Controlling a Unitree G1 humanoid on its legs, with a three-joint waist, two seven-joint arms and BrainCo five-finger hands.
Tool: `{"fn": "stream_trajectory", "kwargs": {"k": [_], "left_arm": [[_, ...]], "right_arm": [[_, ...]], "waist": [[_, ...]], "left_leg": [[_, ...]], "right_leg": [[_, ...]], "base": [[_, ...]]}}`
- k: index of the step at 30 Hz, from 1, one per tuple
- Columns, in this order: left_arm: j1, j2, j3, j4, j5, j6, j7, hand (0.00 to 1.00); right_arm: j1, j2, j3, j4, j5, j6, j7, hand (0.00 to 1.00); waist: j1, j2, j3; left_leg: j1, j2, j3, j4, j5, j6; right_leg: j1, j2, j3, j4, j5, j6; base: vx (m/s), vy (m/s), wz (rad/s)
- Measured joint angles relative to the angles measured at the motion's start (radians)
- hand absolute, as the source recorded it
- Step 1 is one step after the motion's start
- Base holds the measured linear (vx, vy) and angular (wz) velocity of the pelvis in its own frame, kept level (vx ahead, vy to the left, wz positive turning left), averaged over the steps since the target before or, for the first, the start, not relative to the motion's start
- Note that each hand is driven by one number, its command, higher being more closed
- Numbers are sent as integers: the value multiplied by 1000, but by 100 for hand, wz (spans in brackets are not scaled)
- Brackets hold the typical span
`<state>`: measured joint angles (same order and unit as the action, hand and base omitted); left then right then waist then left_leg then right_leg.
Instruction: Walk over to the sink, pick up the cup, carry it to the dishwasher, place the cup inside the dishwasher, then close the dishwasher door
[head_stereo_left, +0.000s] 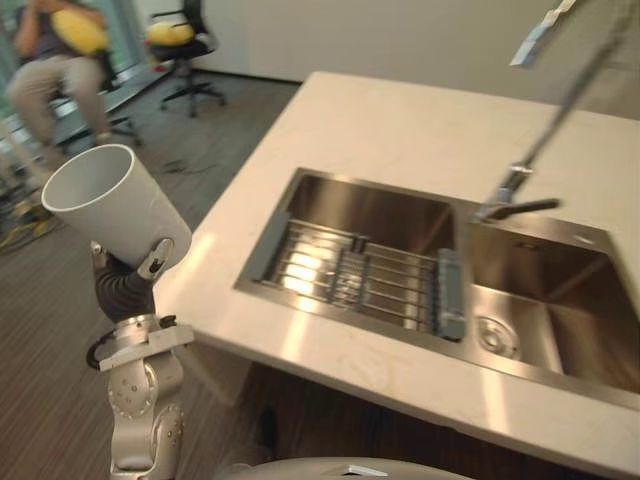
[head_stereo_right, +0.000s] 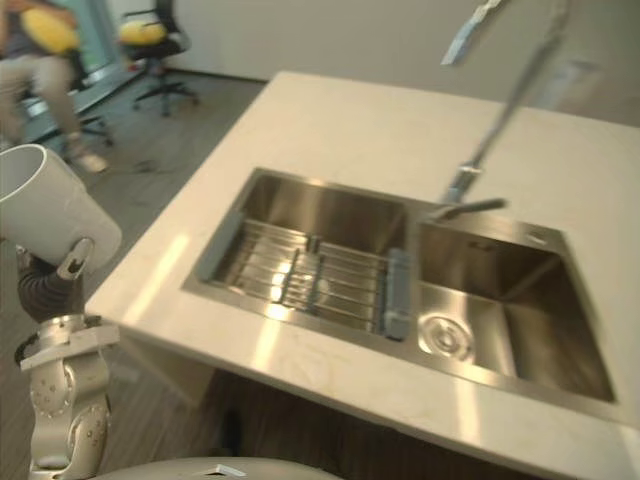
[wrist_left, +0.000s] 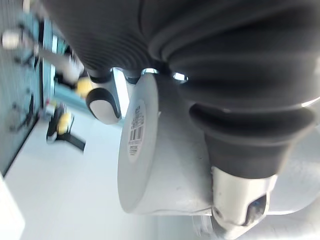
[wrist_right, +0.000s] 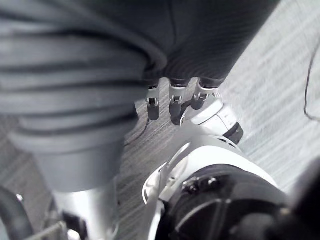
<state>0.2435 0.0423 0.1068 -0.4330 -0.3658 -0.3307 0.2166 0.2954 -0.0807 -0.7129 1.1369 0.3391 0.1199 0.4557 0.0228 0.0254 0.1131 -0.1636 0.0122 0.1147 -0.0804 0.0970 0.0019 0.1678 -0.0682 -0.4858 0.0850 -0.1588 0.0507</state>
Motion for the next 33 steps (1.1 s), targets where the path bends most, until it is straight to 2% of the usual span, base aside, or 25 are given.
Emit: {"fn": "stream_trajectory", "kwargs": {"k": [1,2,3,4,5,6,7,8,9,10,11,12,13,15,17,19,21,22,23,24,26,28,30,31,33], "left_arm": [[-2,-7,17,3,0,-6,5,100],[-12,-14,42,7,-3,-18,20,100],[-14,-16,53,7,-5,-24,21,100],[-13,-25,64,8,-5,-43,19,100],[-42,-44,53,25,-4,-53,14,100],[-69,-56,60,25,-3,-52,9,100],[-134,-58,97,16,-1,-65,-3,100],[-154,-56,119,28,-5,-85,-10,100],[-139,-54,131,26,-6,-100,-14,100],[-108,-64,138,30,-11,-116,-27,100],[-95,-73,119,28,-15,-126,-53,100],[-95,-75,112,27,-17,-132,-66,100],[-100,-66,97,27,-25,-143,-82,100],[-100,-55,68,17,-25,-160,-100,100],[-96,-48,58,8,-25,-173,-89,100],[-95,-49,44,10,-21,-169,-67,100],[-95,-49,17,14,-19,-161,-55,100],[-101,-51,-24,19,-15,-158,-47,100],[-127,-51,-80,50,-3,-167,-48,100],[-146,-50,-112,73,-2,-169,-48,100],[-190,-45,-198,153,-3,-169,-48,100],[-188,-53,-209,192,-3,-169,-36,100],[-187,-59,-203,212,-3,-168,-8,100],[-188,-58,-200,213,-2,-168,4,100],[-189,-49,-196,212,-1,-164,19,100]], "right_arm": [[-14,0,1,15,-9,-10,0,0],[-45,-15,3,18,-25,-14,-7,0],[-51,-21,4,12,-26,-11,-10,0],[-50,-36,3,-13,-21,-8,-10,0],[-57,-67,-11,-21,-8,-8,-9,0],[-67,-76,-22,-9,-8,-4,-8,0],[-66,-53,-20,4,-15,-11,-5,0],[-67,-49,-13,19,-24,-19,-5,0],[-73,-51,-14,20,-33,-21,1,0],[-58,-53,-9,18,-33,-39,4,0],[-41,-61,-3,19,-33,-52,3,0],[-42,-67,-3,19,-33,-54,3,0],[-42,-42,2,18,-31,-62,4,0],[-26,5,4,19,-14,-65,0,0],[-8,17,41,13,8,-68,-18,0],[4,14,60,-15,8,-69,-30,0],[24,17,72,-52,8,-79,-30,0],[52,20,85,-79,7,-99,-31,0],[83,37,86,-86,6,-121,-40,0],[104,54,97,-93,4,-125,-48,0],[180,129,195,-97,9,-149,-87,0],[229,145,275,-105,7,-176,-103,0],[257,151,362,-128,3,-197,-132,0],[273,161,407,-141,-22,-206,-144,0],[291,184,465,-150,-57,-215,-177,0]], "waist": [[9,-8,7],[15,-8,24],[17,-15,29],[20,2,23],[8,75,31],[-20,85,21],[-74,20,22],[-55,1,40],[-55,-7,46],[-67,11,41],[-75,52,30],[-76,69,28],[-91,57,36],[-97,37,49],[-84,32,50],[-82,32,50],[-91,49,60],[-108,56,63],[-127,77,49],[-136,78,47],[-141,41,37],[-139,16,34],[-144,5,22],[-154,-13,10],[-161,-60,-21]], "left_leg": [[-18,4,85,22,-30,24],[-58,42,283,192,-80,101],[-64,70,363,291,-101,132],[-39,142,468,447,-101,204],[-55,108,400,409,-57,157],[-49,63,321,301,0,102],[-7,-36,279,206,-2,105],[40,34,389,412,-162,177],[89,70,425,451,-198,119],[172,159,480,441,-232,30],[223,199,486,347,-220,-48],[228,173,489,308,-228,-43],[223,132,529,265,-212,-10],[239,78,544,195,-187,29],[255,14,480,95,-156,46],[254,-19,440,50,-135,63],[258,-47,399,23,-124,78],[256,-65,338,14,-119,101],[242,-65,267,14,-113,113],[234,-64,225,16,-114,110],[215,-81,117,11,-112,106],[209,-93,103,8,-114,106],[205,-91,102,13,-121,105],[196,-91,104,33,-138,97],[178,-86,164,93,-194,76]], "right_leg": [[-5,-18,-27,-12,7,-1],[-13,-57,-91,10,11,1],[-14,-75,-117,29,11,2],[-23,-100,-177,106,0,-1],[-72,-78,-194,204,-80,-40],[-97,-30,-183,135,-93,-83],[-119,-64,-186,23,45,-71],[-117,-124,-261,83,47,-45],[-104,-146,-281,88,46,-43],[-72,-158,-351,98,52,-33],[-61,-176,-437,140,44,-17],[-60,-198,-472,171,42,-16],[-26,-248,-554,199,42,-16],[44,-286,-673,197,52,-18],[74,-304,-708,189,76,-25],[77,-322,-701,210,109,-33],[66,-352,-628,261,127,-54],[31,-371,-458,330,145,-104],[-31,-320,-218,354,40,-73],[-47,-269,-100,342,-1,-60],[-132,-109,310,327,-96,-15],[-195,-52,483,318,-127,23],[-248,-29,566,279,-123,40],[-253,-32,595,216,-101,55],[-222,-70,587,112,42,44]], "base": [[-68,32,135],[43,25,100],[152,36,114],[-63,-20,138],[-243,-47,178],[-385,56,288],[-50,88,283],[194,55,236],[409,-112,160],[352,-73,172],[231,59,190],[4,284,202],[-107,328,165],[-135,304,180],[-68,209,126],[-37,142,72],[20,217,75],[109,412,133],[108,435,159],[20,342,186],[-84,209,159],[-127,110,61],[-74,74,14],[41,23,3],[123,-91,0]]}}
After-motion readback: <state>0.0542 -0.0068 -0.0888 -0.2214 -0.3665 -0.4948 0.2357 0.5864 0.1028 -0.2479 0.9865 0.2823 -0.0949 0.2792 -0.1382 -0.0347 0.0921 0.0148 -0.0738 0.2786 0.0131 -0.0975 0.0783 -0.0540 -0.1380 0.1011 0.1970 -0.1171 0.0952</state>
